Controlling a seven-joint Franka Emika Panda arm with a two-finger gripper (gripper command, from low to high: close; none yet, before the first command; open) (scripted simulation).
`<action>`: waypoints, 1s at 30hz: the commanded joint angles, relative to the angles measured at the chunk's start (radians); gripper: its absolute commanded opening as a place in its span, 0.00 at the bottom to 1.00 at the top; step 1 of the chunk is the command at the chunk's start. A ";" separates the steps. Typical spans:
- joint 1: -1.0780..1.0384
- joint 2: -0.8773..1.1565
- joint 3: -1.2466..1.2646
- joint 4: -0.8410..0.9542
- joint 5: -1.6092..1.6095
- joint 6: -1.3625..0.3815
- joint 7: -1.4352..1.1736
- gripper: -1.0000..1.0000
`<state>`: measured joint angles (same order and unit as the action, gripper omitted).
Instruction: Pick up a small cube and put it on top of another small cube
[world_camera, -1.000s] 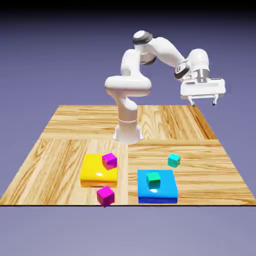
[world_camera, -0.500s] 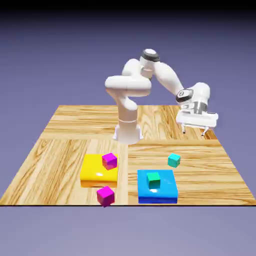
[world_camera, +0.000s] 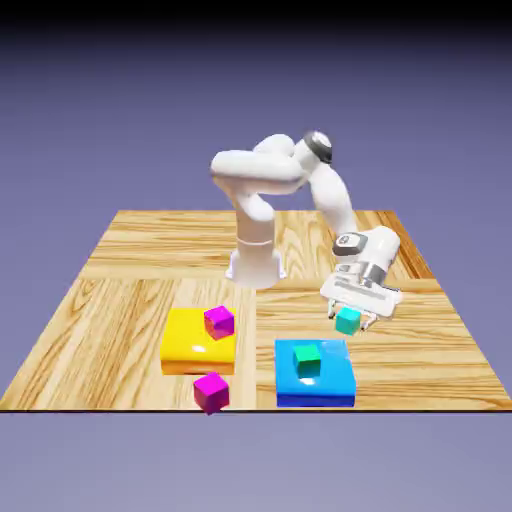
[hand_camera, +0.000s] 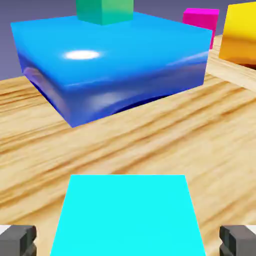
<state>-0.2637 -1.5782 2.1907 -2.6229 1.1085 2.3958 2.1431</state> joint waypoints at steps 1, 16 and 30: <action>0.034 0.013 -0.036 -0.012 -0.038 -0.033 0.014 0.00; -0.361 0.322 -0.310 -0.262 -0.302 0.338 -0.152 0.00; -0.809 0.556 -0.458 -0.441 -0.542 0.748 -0.245 0.00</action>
<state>-1.0727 -1.0218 1.7323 -3.0634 0.5660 3.1445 1.8984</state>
